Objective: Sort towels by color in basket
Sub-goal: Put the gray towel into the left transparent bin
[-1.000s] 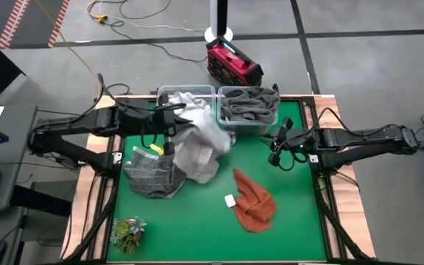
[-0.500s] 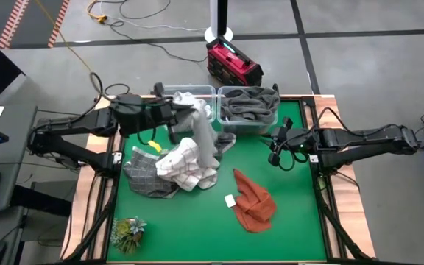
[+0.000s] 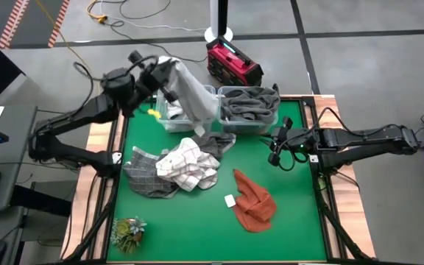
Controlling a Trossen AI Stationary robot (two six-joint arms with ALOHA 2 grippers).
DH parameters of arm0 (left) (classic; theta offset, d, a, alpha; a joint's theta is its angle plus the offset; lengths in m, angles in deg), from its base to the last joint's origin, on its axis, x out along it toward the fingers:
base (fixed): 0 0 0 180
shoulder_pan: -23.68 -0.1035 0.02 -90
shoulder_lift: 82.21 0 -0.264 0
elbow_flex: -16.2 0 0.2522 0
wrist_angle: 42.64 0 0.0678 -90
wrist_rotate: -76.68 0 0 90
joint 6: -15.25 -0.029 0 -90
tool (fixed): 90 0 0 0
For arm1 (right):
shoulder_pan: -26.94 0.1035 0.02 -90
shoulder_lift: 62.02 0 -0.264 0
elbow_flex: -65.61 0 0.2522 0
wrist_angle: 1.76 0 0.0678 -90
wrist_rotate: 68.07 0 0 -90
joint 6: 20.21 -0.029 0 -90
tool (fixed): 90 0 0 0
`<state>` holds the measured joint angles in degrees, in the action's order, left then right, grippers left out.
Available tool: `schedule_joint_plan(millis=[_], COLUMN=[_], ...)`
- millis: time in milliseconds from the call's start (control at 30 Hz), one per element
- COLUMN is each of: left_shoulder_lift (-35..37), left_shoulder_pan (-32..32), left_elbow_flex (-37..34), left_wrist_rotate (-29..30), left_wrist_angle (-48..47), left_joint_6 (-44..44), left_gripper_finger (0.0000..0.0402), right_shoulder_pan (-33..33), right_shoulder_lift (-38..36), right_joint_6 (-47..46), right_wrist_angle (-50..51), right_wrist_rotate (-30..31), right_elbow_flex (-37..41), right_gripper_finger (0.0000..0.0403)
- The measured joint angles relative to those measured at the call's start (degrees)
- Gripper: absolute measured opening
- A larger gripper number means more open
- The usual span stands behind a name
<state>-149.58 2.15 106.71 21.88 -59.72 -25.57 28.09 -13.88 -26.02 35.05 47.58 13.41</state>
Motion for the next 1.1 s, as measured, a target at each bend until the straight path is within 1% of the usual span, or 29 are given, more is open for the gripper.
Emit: schedule_joint_plan(millis=[133,267,367,433,500,633,767,800,900,967,1100], left_shoulder_lift=[-2.0,-4.5,-7.7,-9.8,-11.7,-15.4,-17.8,-18.2,-19.7,-20.3,-20.4], left_shoulder_pan=[-7.9,-12.8,-14.5,-14.7,-14.6,-12.9,-11.2,-10.9,-10.8,-10.6,-11.1], left_elbow_flex=[-0.2,-0.1,-0.1,-0.1,-0.1,-0.1,-0.1,-0.1,-0.1,-0.1,0.0], left_wrist_rotate=[0.2,-0.2,-0.4,-0.6,-3.2,-11.8,-22.3,-25.8,-38.2,-47.6,-66.5], left_wrist_angle=[-1.2,0.9,1.0,-0.5,-4.2,-10.5,-16.9,-19.0,-26.3,-30.2,-31.5], left_joint_6=[4.0,4.5,3.1,4.8,6.6,10.0,11.9,12.1,10.8,10.4,13.2], left_gripper_finger=[0.0012,0.0012,0.0013,0.0013,0.0013,0.0013,0.0013,0.0013,0.0013,0.0013,0.0013], right_shoulder_pan=[0.0,0.0,0.0,0.0,0.0,0.0,0.0,0.0,0.0,0.0,0.0], right_shoulder_lift=[0.0,0.0,0.0,0.0,0.0,0.0,0.0,0.0,0.0,0.0,0.0], right_joint_6=[0.0,0.3,0.8,1.2,1.2,1.3,1.3,1.3,1.3,1.3,1.3], right_wrist_angle=[-0.3,-1.1,-1.1,-1.1,-1.1,-1.0,-1.0,-1.0,-1.3,-1.7,-2.4], right_wrist_rotate=[0.0,0.0,0.0,0.0,0.0,-0.1,-0.2,-0.3,-0.3,-0.3,-0.3], right_elbow_flex=[0.0,0.0,0.0,0.0,0.0,0.0,0.0,0.0,0.0,0.0,0.0], right_gripper_finger=[0.0113,0.0113,0.0113,0.0113,0.0113,0.0113,0.0113,0.0113,0.0113,0.0113,0.0113])
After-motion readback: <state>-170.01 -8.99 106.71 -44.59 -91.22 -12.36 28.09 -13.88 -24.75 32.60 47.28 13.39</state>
